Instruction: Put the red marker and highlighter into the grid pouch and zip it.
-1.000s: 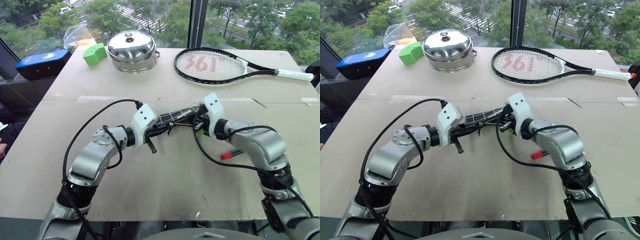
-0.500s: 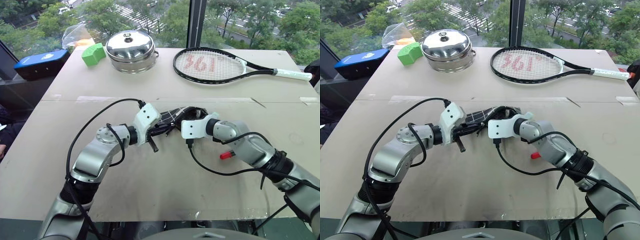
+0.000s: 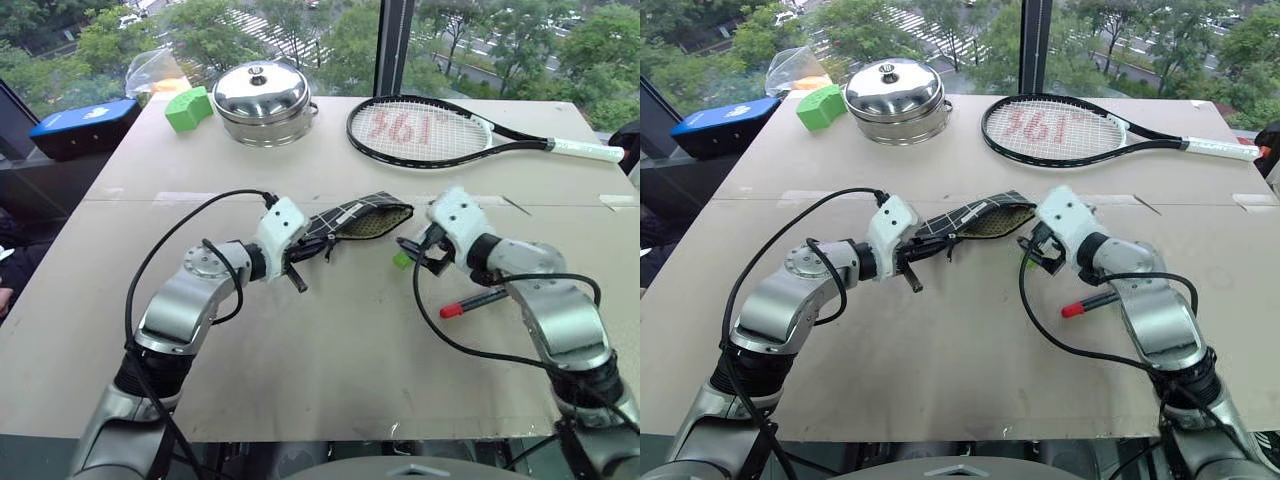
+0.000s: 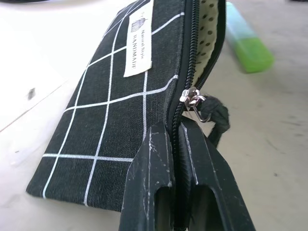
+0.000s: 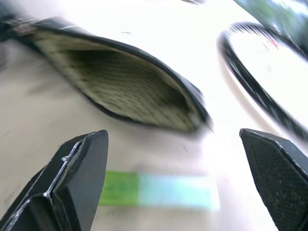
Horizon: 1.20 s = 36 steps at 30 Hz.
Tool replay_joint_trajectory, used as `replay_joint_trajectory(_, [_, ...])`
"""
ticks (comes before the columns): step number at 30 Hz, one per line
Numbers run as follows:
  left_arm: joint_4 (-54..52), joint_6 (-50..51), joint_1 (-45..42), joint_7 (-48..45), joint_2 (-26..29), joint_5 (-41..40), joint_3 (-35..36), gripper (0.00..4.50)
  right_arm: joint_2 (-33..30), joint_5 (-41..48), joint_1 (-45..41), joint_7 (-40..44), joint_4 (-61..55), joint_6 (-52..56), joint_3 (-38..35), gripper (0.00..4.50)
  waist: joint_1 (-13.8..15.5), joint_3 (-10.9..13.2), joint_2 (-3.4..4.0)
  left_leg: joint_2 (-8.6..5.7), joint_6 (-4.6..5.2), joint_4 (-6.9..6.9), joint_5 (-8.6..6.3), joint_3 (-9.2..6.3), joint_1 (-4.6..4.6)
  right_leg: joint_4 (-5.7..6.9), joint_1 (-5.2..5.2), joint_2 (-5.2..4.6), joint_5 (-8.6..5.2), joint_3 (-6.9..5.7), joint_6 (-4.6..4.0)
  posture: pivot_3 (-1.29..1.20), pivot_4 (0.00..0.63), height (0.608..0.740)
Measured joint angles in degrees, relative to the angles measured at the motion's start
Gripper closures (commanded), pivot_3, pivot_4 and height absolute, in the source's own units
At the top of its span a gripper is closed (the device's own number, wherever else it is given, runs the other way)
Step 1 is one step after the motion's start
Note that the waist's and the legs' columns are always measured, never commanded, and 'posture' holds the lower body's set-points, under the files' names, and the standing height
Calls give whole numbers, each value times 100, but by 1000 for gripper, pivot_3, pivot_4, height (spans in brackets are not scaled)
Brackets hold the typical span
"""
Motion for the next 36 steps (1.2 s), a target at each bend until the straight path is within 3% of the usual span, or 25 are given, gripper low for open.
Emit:
replay_joint_trajectory(5, [89,-1,-52,77,4,14,55,4500,1207,-193,-394,-957,156,2056,-379,62,-25,2,3,-2,-1,1,1,4,0,4,-2,4,2,1,-1,0,150,740])
replay_joint_trajectory(6, [102,-1,-62,84,27,20,89,4500,1837,-282,-806,-1335,422,2618,-761,62,-12,1,2,-5,-1,1,1,3,-1,4,-2,5,1,-3,-1,0,150,740])
replay_joint_trajectory(9, [103,2,-66,86,25,27,90,4500,2749,-537,-1461,-1975,1018,3144,-1443,62,-12,1,3,-5,-1,0,1,2,-3,4,-3,7,2,-19,-1,0,150,740])
replay_joint_trajectory(15, [84,56,-57,108,29,28,119,4500,2878,-725,-1932,-2836,1927,3208,-1888,62,-3,-6,-2,-17,-2,-1,2,4,-1,-2,2,-2,1,-21,-1,0,150,740])
replay_joint_trajectory(22, [-35,140,92,203,28,25,141,4500,2877,-575,-2008,-3286,2393,2884,-1833,3196,6,-8,3,-17,-2,0,2,-4,3,0,12,-4,0,-28,1,0,150,740])
replay_joint_trajectory(25, [-73,154,120,220,26,12,171,4500,2839,-487,-1926,-3261,2238,3045,-1607,4177,-11,-9,0,-16,-2,-1,2,-3,1,-1,9,-3,1,-24,1,0,150,740])
replay_joint_trajectory(27, [-120,165,124,231,14,6,176,4500,2497,-263,-1648,-2977,1843,3146,-1248,4285,-13,-9,0,-14,-2,-3,2,-6,1,-1,9,-2,0,-20,1,0,150,740])
replay_joint_trajectory(30, [-162,169,111,225,-1,0,169,4500,1215,366,-1317,-2193,1161,3225,-554,4285,-22,4,20,-16,-2,-6,1,-2,-3,-9,7,0,0,-22,2,0,150,740])
replay_joint_trajectory(33, [-155,108,42,165,-10,13,112,4500,-926,901,-1083,-950,62,2247,336,4286,-45,14,28,-17,0,-8,1,-1,-3,-13,1,2,-6,-22,12,0,150,740])
replay_joint_trajectory(36, [-86,5,-56,80,-15,64,-11,4500,-2213,911,-1083,-94,-367,983,936,4286,-78,16,19,-15,1,-19,0,-1,9,-15,7,6,-23,-20,39,0,150,740])
